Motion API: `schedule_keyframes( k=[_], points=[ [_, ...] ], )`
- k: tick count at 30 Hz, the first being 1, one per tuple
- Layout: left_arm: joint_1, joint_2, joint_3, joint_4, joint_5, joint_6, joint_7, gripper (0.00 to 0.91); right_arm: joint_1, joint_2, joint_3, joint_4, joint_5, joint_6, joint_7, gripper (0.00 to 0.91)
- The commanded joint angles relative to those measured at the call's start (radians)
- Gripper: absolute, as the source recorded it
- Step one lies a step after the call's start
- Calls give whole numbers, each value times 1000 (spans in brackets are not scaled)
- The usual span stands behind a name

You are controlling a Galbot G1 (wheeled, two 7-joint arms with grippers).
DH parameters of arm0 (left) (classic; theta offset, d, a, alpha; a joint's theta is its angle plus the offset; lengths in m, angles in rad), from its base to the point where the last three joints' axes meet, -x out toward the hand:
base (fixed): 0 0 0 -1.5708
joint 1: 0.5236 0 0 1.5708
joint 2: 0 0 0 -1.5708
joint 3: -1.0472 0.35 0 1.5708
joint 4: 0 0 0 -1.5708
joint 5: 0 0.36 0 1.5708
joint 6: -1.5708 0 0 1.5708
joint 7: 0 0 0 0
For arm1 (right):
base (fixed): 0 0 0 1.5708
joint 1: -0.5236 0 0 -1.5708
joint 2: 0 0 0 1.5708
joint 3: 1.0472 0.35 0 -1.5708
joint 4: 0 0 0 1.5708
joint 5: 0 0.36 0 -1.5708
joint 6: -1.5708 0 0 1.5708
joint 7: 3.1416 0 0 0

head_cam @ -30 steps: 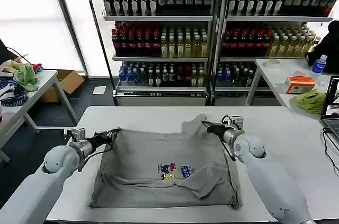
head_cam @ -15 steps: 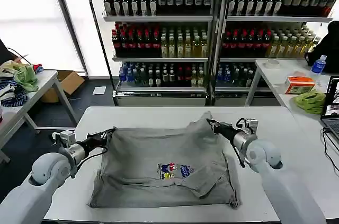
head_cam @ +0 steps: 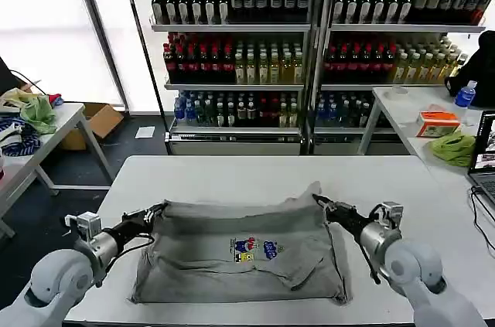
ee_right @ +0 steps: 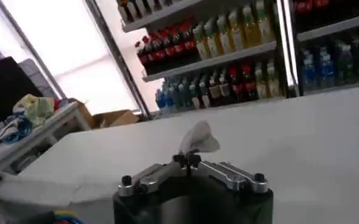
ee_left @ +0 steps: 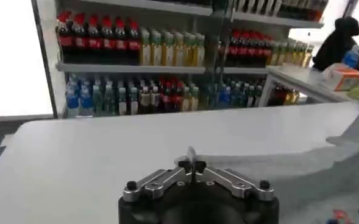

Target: Fold and organize the clothes.

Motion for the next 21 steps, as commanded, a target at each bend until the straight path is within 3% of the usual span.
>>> schedule_keyframes(
  k=[1,12,13,14,21],
  points=[
    [263,-17,-94,-152,35,40,-9,0,-278,-16,113,149,-6,1,-1,0],
    [436,-73,-132,-216,163,54,26,10,-450,8,133,191,-96,5,10,10],
    [439,-80,-125,-217,177,55,25,81,-455,13,131,194,-102,6,17,413],
    [439,-87,-120,-217,197,59,24,907,-459,22,131,198,-123,8,13,907],
    [431,-83,-145,-230,212,66,6,907,-451,26,141,217,-133,25,21,907]
  ],
)
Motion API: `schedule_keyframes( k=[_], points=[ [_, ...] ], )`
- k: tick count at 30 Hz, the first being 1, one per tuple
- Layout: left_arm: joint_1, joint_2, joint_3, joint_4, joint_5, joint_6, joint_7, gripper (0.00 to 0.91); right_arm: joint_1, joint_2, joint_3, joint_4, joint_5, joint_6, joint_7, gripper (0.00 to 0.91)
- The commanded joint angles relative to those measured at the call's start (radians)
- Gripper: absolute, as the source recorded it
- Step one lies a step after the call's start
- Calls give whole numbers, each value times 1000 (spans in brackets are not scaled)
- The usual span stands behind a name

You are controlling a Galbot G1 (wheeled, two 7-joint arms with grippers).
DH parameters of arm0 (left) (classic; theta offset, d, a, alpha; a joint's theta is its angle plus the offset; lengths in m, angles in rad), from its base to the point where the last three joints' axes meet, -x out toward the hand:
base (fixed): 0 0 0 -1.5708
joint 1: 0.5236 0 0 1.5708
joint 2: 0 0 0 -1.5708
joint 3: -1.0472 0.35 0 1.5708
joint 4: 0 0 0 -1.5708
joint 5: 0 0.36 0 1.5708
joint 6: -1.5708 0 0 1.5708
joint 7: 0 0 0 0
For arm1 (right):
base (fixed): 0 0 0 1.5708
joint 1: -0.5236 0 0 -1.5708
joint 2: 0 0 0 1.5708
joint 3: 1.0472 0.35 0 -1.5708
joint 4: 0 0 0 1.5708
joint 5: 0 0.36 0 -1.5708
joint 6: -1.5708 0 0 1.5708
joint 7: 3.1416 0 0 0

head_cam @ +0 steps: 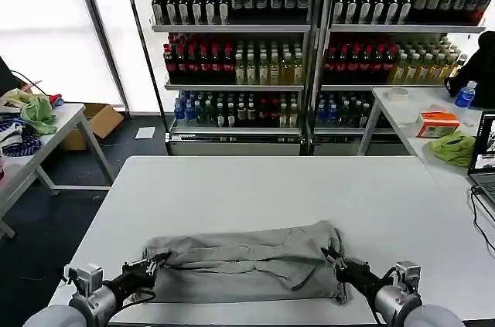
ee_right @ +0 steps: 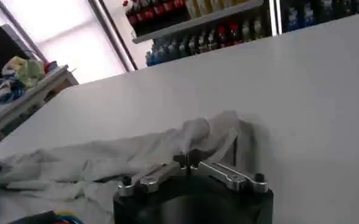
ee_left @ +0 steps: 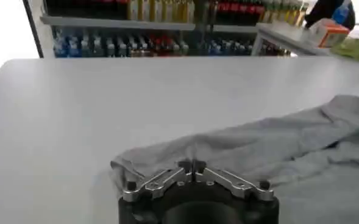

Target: Fold and organize the clothes.

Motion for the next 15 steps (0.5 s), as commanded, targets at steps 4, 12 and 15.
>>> schedule_keyframes(
  k=[4,12,15],
  points=[
    [99,-12,-95,-51,84,14,-5,907,-63,3,49,45,-45,29,9,907],
    [97,-22,-258,-67,30,14,-21,907,-24,-11,92,26,-189,256,-76,907],
    [96,-46,-307,-93,-26,14,-63,907,-9,0,95,17,-261,365,-108,907]
  ],
)
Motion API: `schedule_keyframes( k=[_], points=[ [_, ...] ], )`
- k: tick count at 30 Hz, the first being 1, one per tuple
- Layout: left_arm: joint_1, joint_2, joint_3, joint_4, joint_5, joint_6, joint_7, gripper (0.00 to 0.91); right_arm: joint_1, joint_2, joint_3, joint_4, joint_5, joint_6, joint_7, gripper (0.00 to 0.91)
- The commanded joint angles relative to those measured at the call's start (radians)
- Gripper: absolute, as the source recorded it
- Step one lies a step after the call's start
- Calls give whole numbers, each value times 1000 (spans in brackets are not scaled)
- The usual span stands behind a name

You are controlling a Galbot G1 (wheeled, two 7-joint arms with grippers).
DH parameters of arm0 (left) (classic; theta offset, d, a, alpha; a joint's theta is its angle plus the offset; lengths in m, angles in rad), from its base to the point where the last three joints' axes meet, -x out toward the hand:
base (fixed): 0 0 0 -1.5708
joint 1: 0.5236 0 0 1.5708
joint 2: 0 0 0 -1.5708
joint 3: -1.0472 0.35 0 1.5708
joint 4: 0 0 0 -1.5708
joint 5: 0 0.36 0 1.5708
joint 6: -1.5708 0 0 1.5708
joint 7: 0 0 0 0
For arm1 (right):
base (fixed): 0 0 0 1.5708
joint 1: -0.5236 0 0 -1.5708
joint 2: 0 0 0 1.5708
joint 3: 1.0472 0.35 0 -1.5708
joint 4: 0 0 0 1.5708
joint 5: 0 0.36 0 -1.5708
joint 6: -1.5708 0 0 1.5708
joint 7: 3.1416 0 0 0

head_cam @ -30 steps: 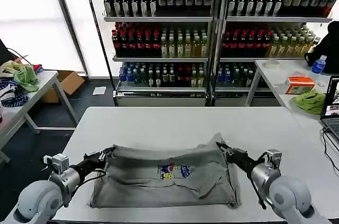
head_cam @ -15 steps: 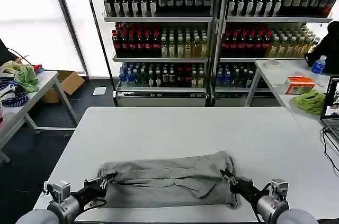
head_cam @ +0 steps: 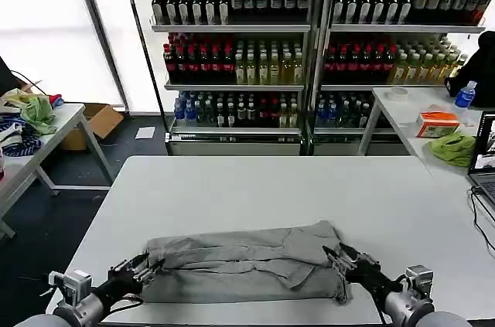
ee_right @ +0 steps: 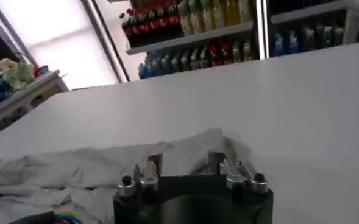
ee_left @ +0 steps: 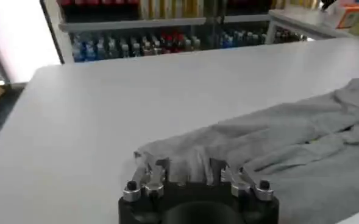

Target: Fold and organize the clothes.

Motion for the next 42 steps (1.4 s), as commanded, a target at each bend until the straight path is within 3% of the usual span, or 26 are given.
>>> schedule_keyframes(
  k=[1,7,9,13,22,38,41,42],
  points=[
    [27,-51,-195,-57,-82,-6,-84,907,16,12,33,-6,-184,287,-82,907],
    [85,-158,-87,-88,-59,-153,-199,907,21,49,28,-70,-227,500,-117,907],
    [91,-191,-60,-84,-46,-160,-215,907,16,60,26,-97,-237,554,-136,907],
    [76,-234,39,-58,-9,-193,-251,907,-11,68,18,-139,-206,607,-170,907],
    [16,-274,203,13,61,-206,-273,907,-23,64,23,-166,-184,611,-149,907],
    [-14,-259,191,100,42,-199,-263,907,-28,52,33,-131,-141,586,-146,907],
    [-11,-258,192,93,37,-193,-258,836,-26,50,34,-128,-136,582,-144,907],
    [-11,-259,192,94,35,-193,-255,736,-25,50,34,-125,-128,578,-144,907]
  ],
)
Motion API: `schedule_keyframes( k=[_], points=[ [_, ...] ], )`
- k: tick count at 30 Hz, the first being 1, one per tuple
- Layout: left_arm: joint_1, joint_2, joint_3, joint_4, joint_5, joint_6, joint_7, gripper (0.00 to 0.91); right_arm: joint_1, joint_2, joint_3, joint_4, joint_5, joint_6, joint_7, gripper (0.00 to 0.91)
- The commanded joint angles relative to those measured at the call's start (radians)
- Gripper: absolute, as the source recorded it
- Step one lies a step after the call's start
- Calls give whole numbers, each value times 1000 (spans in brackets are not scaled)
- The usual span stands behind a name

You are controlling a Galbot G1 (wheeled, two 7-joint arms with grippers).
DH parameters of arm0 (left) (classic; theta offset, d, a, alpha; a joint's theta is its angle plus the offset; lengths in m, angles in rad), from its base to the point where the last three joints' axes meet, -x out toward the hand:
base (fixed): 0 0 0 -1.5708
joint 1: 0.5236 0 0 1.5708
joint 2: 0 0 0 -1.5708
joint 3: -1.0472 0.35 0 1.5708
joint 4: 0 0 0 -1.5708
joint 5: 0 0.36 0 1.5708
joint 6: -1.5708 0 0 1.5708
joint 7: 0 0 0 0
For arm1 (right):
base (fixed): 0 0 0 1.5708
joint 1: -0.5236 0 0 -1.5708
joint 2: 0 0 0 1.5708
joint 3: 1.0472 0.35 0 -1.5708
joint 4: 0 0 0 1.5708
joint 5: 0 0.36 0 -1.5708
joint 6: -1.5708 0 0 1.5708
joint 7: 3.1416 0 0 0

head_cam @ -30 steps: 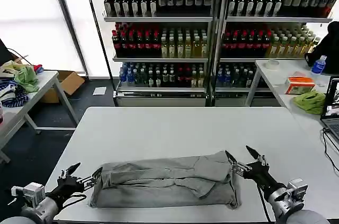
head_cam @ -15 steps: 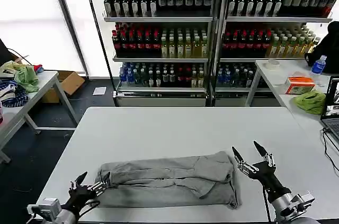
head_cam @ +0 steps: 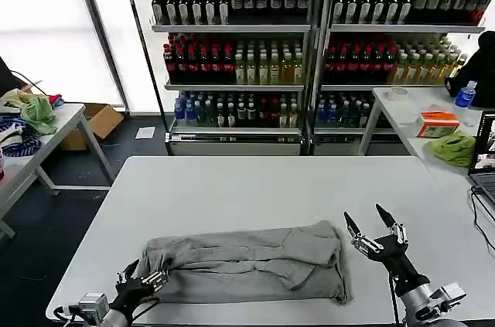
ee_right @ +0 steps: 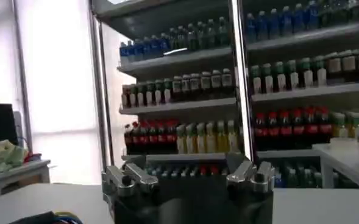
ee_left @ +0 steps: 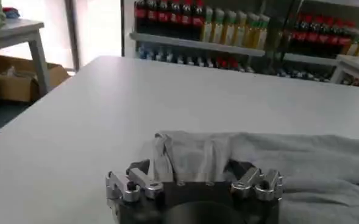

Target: Fold and organize the clothes.

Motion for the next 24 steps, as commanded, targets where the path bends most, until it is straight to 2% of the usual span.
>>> schedule_keyframes(
  k=[1,2,3,5,24],
  points=[
    [-5,-15,29,29,-13,0,2,675,-1,-1,3,5,23,7,-2,907],
    [-5,-15,30,28,-19,0,1,343,0,-1,3,6,23,7,-3,907],
    [-5,-15,30,28,-25,0,1,131,0,-1,4,6,23,7,-3,907],
    [-7,-15,31,32,-26,-1,1,0,1,-1,4,8,26,5,-2,907],
    [-43,-18,-4,69,-70,-24,13,0,20,-10,-3,13,40,-14,2,907]
  ],
)
